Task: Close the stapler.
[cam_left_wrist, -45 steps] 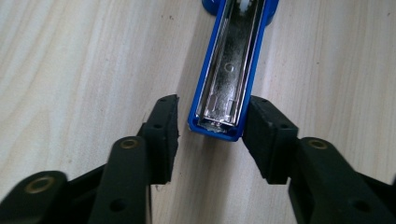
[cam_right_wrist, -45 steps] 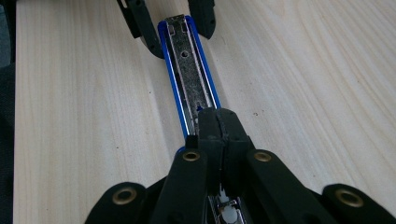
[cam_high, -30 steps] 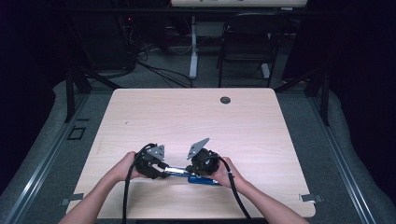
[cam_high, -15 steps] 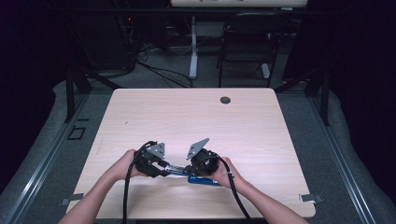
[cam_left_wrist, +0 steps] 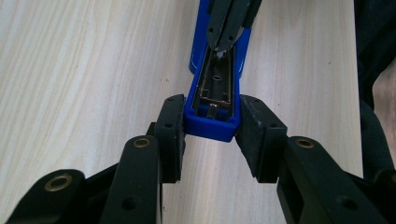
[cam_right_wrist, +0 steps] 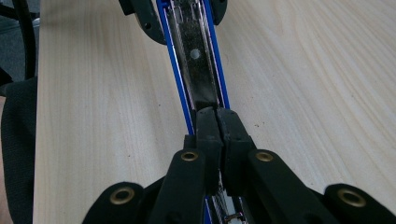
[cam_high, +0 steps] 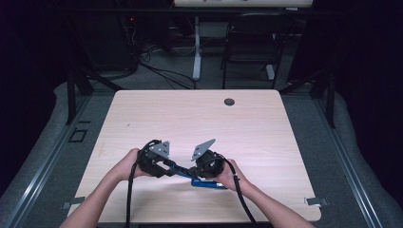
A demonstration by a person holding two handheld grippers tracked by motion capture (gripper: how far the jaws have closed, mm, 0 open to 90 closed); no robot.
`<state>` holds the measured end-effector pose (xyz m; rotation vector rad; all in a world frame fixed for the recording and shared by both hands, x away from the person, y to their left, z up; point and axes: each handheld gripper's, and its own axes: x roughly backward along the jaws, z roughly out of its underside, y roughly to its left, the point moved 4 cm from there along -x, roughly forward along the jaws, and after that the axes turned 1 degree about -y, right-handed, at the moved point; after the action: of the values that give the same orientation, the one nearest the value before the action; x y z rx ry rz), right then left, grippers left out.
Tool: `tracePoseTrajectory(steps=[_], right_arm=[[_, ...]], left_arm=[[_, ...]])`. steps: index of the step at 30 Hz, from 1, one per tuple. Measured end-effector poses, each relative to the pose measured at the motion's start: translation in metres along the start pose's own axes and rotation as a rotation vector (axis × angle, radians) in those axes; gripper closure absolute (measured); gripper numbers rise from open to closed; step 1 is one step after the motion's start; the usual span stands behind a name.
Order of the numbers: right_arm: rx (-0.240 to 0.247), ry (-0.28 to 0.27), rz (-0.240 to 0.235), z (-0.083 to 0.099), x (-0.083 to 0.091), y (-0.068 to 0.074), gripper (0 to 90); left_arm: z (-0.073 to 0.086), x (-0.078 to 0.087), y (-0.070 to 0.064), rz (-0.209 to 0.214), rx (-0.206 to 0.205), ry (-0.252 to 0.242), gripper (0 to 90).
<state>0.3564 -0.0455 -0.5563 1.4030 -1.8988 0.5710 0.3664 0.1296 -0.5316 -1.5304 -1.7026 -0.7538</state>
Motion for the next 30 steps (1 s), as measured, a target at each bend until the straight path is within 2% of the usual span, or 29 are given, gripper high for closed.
tracePoseTrajectory(steps=[9, 10, 11, 15, 21, 25, 30], right_arm=[[-0.008, -0.005, -0.004, 0.0002, 0.0020, -0.0004, 88.6], [-0.007, -0.006, -0.003, 0.0002, 0.0023, -0.0006, 88.6], [-0.009, -0.008, -0.003, 0.0003, 0.0023, -0.0005, 88.6], [0.000, 0.004, -0.005, 0.0005, 0.0037, -0.0008, 88.7], [-0.009, 0.001, -0.007, 0.0008, 0.0042, -0.0002, 88.6], [-0.009, 0.000, -0.005, 0.0008, 0.0043, 0.0000, 88.6], [0.000, -0.004, -0.007, 0.0004, 0.0057, -0.0002, 88.6]], left_arm=[[-0.0059, 0.0020, -0.0013, -0.003, -0.014, 0.000, 62.8], [-0.0064, 0.0030, -0.0014, 0.012, -0.016, 0.009, 62.7], [-0.0072, 0.0026, -0.0019, -0.006, -0.017, 0.003, 62.7], [-0.0085, 0.0018, -0.0029, -0.007, -0.023, 0.015, 61.2], [-0.0065, 0.0048, -0.0019, 0.005, -0.013, 0.019, 59.5], [-0.0054, 0.0015, -0.0021, -0.001, -0.013, 0.018, 60.8], [-0.0085, -0.0002, -0.0031, -0.007, -0.018, -0.013, 63.1]])
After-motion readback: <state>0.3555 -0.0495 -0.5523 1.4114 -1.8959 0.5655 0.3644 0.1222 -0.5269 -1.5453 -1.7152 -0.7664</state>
